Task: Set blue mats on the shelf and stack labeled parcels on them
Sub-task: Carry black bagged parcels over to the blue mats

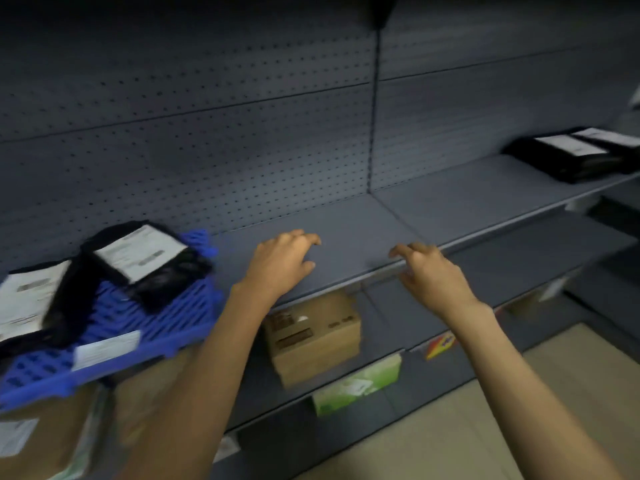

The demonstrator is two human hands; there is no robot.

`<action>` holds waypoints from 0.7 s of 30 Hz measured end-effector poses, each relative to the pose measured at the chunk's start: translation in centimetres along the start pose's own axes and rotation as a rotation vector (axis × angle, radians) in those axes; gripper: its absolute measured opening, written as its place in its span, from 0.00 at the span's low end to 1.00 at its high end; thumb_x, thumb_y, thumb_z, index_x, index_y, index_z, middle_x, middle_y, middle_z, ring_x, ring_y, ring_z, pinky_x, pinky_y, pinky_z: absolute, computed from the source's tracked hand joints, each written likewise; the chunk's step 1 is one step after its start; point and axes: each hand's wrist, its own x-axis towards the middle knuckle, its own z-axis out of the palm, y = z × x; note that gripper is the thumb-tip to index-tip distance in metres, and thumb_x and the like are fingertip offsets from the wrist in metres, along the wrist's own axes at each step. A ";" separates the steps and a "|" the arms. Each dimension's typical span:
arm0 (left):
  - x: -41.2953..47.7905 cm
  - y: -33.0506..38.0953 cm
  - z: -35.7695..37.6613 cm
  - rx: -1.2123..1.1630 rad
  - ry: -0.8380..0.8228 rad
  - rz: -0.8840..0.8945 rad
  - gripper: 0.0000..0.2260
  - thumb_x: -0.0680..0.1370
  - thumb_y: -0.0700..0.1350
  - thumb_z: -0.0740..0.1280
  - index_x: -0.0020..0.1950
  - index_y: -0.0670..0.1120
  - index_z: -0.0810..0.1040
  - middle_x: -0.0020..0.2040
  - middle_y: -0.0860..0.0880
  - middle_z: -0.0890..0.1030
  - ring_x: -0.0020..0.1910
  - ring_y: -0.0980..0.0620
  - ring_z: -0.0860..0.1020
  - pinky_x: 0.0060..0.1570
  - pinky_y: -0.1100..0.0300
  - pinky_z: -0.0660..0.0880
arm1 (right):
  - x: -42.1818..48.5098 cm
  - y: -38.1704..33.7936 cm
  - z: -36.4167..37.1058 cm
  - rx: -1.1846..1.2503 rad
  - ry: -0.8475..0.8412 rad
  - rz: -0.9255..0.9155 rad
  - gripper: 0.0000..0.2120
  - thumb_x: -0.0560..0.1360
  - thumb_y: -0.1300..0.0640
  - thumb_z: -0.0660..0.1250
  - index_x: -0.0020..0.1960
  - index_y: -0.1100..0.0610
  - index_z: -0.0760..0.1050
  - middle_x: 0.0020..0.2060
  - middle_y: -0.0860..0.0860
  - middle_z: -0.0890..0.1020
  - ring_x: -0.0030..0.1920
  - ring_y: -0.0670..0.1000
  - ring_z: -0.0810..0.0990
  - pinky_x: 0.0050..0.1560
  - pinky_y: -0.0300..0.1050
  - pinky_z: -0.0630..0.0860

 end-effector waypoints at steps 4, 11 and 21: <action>5.7 11.8 1.7 -0.027 0.007 0.153 0.18 0.79 0.49 0.66 0.69 0.54 0.72 0.67 0.51 0.75 0.66 0.44 0.74 0.57 0.49 0.72 | -2.9 11.2 -3.3 -0.052 0.032 0.129 0.21 0.77 0.56 0.65 0.70 0.52 0.68 0.63 0.54 0.73 0.64 0.59 0.71 0.52 0.55 0.75; 13.6 29.0 4.5 -0.011 -0.009 0.341 0.15 0.78 0.51 0.67 0.65 0.55 0.75 0.63 0.51 0.77 0.64 0.46 0.76 0.54 0.51 0.72 | -6.9 27.3 -7.6 -0.109 0.068 0.308 0.20 0.78 0.54 0.63 0.70 0.51 0.67 0.63 0.52 0.73 0.62 0.58 0.71 0.46 0.53 0.74; 27.4 45.7 7.8 -0.029 0.050 0.511 0.15 0.79 0.50 0.67 0.66 0.51 0.76 0.60 0.49 0.79 0.59 0.46 0.78 0.49 0.52 0.73 | -5.6 44.4 -10.9 -0.147 0.114 0.460 0.20 0.79 0.51 0.64 0.69 0.49 0.67 0.62 0.52 0.74 0.62 0.57 0.72 0.45 0.50 0.71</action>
